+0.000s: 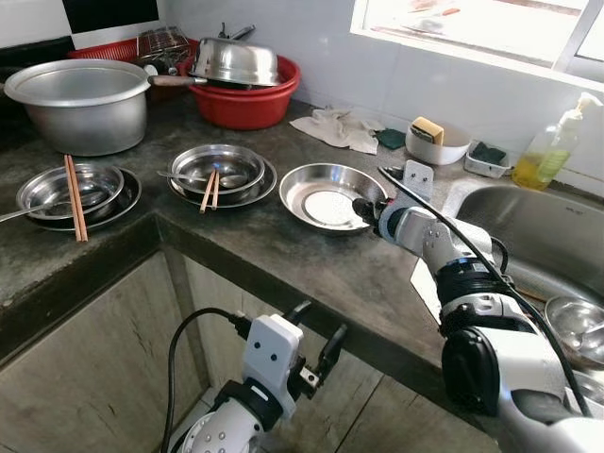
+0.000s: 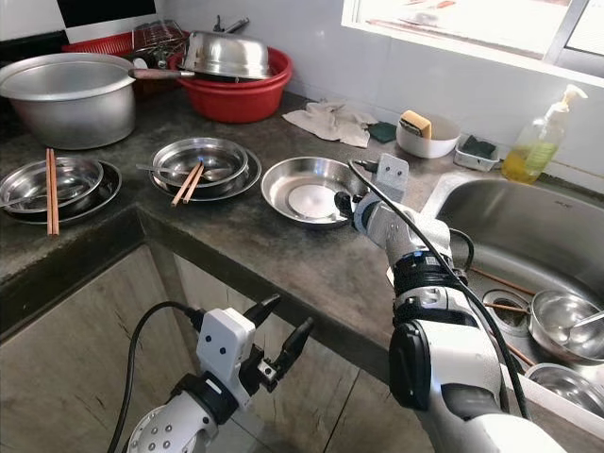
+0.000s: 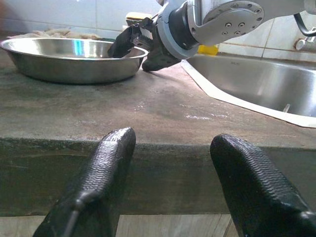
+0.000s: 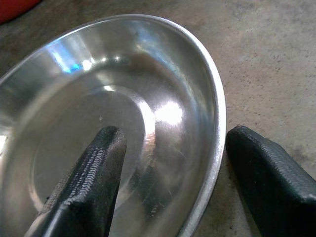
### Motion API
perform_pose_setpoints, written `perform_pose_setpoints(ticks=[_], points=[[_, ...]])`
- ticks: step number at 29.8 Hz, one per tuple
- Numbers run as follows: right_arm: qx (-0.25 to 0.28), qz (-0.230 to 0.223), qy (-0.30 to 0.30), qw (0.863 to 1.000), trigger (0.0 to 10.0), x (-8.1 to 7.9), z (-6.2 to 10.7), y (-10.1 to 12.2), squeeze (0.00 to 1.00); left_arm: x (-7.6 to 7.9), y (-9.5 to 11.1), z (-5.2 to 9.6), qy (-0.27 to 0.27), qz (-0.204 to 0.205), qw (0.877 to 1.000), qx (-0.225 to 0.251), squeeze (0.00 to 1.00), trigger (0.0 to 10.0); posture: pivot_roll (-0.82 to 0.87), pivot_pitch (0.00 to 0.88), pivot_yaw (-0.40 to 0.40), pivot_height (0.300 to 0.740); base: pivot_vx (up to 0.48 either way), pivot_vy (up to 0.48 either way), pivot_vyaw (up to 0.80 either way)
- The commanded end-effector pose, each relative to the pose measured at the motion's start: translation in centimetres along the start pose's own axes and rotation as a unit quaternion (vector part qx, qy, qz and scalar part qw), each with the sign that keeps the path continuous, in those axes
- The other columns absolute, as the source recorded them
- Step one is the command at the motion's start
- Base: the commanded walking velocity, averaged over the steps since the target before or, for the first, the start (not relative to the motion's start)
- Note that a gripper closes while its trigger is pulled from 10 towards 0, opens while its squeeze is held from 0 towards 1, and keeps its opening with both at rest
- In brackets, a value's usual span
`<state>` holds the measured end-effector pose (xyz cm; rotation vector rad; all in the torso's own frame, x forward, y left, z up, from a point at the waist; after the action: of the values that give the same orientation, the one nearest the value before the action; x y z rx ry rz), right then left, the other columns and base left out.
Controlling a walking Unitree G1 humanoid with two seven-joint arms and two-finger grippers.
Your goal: Kitchen organization
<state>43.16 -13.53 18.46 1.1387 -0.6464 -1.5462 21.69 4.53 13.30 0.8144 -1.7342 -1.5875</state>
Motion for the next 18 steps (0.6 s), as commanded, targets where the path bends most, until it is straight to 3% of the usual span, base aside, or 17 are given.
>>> perform_pose_setpoints(ticks=[1, 2, 3, 5, 6, 18], points=[[-0.018, -0.006, 0.001, 1.0, 10.0, -0.08, -0.12, -0.47, 0.0, -0.08, 0.48, -0.02, 0.003, -0.009, 1.0, 0.01, 0.0, 10.0, 0.06, 0.046, -0.12, 0.74, 0.0, 0.0, 0.0], [-0.024, -0.004, 0.001, 1.0, 3.0, -0.18, -0.16, -0.58, 0.0, -0.15, 0.5, -0.01, 0.004, -0.011, 1.0, 0.01, 0.0, 10.0, 0.06, 0.045, -0.122, 0.74, 0.0, 0.0, 0.0], [-0.026, -0.005, 0.001, 1.0, 1.1, -0.24, -0.18, -0.64, 0.0, -0.18, 0.52, -0.01, 0.004, -0.011, 1.0, 0.011, 0.0, 10.0, 0.06, 0.045, -0.121, 0.74, 0.0, 0.0, 0.0], [-0.027, -0.008, 0.002, 1.0, 1.1, -0.27, -0.21, -0.63, 0.0, -0.2, 0.53, -0.02, 0.004, -0.012, 1.0, 0.011, 0.0, 10.0, 0.06, 0.045, -0.121, 0.74, 0.0, 0.0, 0.0], [-0.03, -0.008, 0.001, 1.0, 0.0, -0.32, -0.27, -0.65, 0.0, -0.21, 0.55, -0.04, 0.004, -0.013, 1.0, 0.011, 0.0, 10.0, 0.06, 0.045, -0.121, 0.74, 0.0, 0.0, 0.0], [-0.036, -0.033, -0.005, 0.999, 0.0, -0.19, -0.36, -0.75, 0.0, -0.39, 0.67, -0.14, 0.009, -0.018, 1.0, 0.014, 0.0, 10.0, 0.06, 0.043, -0.12, 0.74, 0.0, 0.0, 0.0]])
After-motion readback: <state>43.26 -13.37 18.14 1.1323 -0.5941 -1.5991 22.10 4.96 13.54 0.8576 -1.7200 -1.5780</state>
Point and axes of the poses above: a point about 5 cm out from each wrist's last joint towards the gripper, its own z axis pointing back from the gripper into the wrist, its own y axis along the axis of the wrist's last joint, x = y × z, the point moved 3 cm from there along -z, pointing out of the wrist towards the gripper, and after that the axes turned 5 degrees about z, right-handed, at the moved point
